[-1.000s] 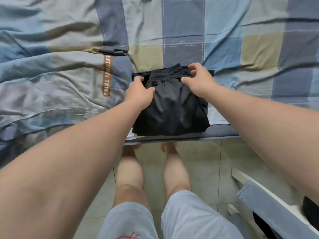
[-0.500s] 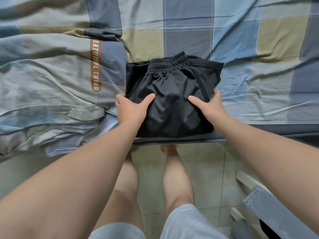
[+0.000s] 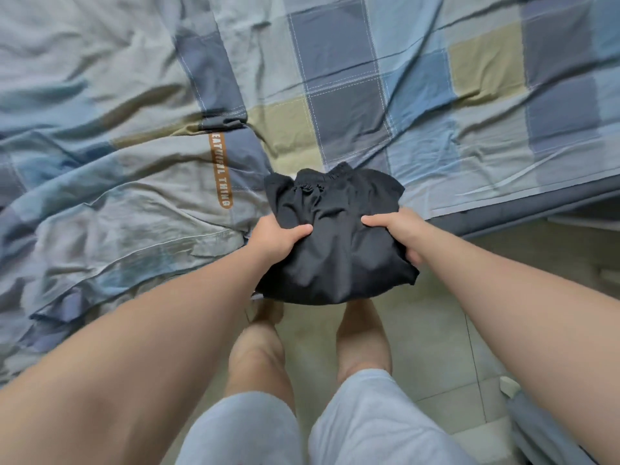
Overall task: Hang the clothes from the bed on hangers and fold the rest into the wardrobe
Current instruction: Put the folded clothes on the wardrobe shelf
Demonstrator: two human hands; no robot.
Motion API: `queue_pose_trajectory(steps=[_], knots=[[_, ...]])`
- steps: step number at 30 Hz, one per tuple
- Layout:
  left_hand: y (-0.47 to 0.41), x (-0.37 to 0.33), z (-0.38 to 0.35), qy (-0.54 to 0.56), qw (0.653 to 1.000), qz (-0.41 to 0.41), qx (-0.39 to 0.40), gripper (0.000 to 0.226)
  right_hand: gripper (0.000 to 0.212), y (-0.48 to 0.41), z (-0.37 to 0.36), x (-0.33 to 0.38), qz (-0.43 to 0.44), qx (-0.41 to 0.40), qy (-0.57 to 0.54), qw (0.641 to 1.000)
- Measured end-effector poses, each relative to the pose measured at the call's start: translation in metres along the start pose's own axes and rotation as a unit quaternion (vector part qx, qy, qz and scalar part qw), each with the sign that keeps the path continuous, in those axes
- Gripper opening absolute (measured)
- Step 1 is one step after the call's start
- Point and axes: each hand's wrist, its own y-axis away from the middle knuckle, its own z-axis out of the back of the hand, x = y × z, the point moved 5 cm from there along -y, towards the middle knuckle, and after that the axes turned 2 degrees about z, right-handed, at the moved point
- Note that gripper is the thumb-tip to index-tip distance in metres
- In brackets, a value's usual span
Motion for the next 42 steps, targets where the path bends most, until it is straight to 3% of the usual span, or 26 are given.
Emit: queue_pose_trajectory(steps=[6, 12, 18, 24, 30, 38, 42], knots=[[0.106, 0.016, 0.067, -0.059, 0.994, 0.023, 0.090, 0.057, 0.051, 0.133, -0.026, -0.041, -0.026, -0.011, -0.077, 0.997], [0.218, 0.010, 0.099, -0.012, 0.990, 0.014, 0.137, 0.062, 0.034, 0.265, -0.028, -0.073, 0.027, -0.052, -0.207, 0.977], [0.305, -0.040, 0.071, -0.030, 0.974, -0.136, 0.180, 0.068, 0.036, 0.368, 0.018, -0.110, 0.137, -0.123, -0.314, 0.931], [0.383, -0.094, -0.015, -0.091, 0.929, -0.265, 0.242, 0.036, 0.033, 0.452, 0.087, -0.179, 0.237, -0.230, -0.372, 0.868], [0.482, -0.106, -0.146, -0.157, 0.858, -0.384, 0.302, 0.026, 0.038, 0.520, 0.158, -0.292, 0.288, -0.343, -0.430, 0.784], [0.616, -0.055, -0.353, -0.242, 0.762, -0.467, 0.377, 0.030, 0.046, 0.597, 0.248, -0.494, 0.276, -0.436, -0.515, 0.684], [0.677, -0.014, -0.446, -0.287, 0.719, -0.473, 0.421, 0.027, 0.033, 0.634, 0.276, -0.586, 0.243, -0.484, -0.552, 0.635]])
